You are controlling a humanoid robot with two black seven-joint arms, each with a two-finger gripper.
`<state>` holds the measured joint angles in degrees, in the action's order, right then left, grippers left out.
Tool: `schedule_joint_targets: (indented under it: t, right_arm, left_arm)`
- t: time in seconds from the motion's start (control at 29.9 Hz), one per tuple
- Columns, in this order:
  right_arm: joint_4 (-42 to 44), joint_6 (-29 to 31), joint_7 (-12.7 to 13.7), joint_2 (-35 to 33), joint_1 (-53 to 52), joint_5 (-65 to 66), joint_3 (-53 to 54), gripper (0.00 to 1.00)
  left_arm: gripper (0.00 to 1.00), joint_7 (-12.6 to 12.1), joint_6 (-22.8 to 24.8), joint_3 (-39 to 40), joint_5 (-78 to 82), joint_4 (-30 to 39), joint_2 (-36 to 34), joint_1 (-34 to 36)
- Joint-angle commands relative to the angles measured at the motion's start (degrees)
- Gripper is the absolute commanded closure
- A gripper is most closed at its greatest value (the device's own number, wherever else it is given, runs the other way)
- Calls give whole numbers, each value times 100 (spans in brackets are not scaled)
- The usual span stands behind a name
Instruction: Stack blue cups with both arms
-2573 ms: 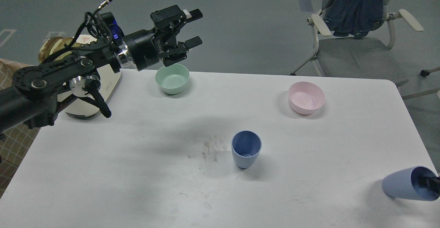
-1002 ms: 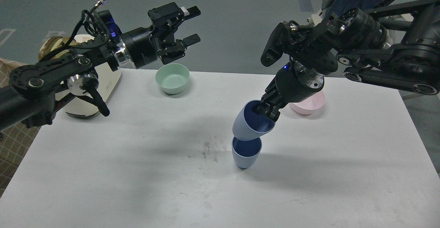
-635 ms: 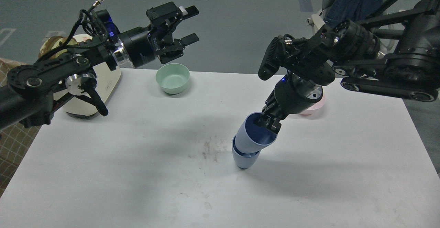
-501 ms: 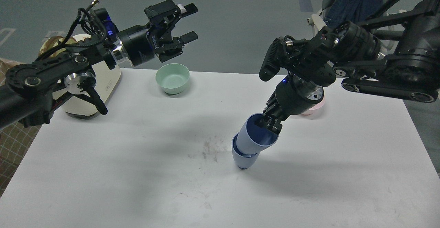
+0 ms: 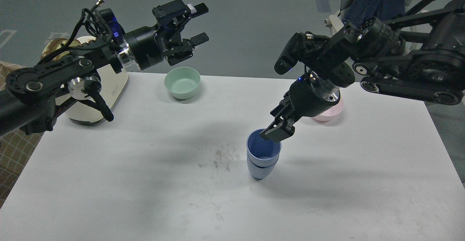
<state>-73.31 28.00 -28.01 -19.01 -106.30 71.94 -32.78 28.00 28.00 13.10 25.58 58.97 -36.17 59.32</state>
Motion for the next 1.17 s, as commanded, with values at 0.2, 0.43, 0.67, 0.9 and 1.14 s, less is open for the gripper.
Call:
schedule_joint_targets:
  t: [0.2, 0.43, 0.67, 0.9, 1.14]
  right_arm:
    - [1905, -390, 1, -692, 845, -2567, 1043, 5]
    - [3191, -682, 1, -341, 2824, -4055, 3214, 4]
    - [4542, -655, 1, 800, 4379, -4759, 5226, 2]
    - [4773, -664, 1, 1408, 5093, -4768, 6512, 2]
    - [4756, -664, 1, 1452, 5330, -4777, 6916, 2]
  left_arm:
    - [10, 0, -31, 0, -79, -456, 109, -104]
    - [9, 0, -93, 553, -89, -1159, 619, -447]
    - [7, 0, 0, 1168, -115, -1871, 1225, -807]
    - [5, 0, 0, 1521, -484, -2478, 1665, -1010]
    - [5, 0, 0, 1547, -590, -2821, 1920, -1132]
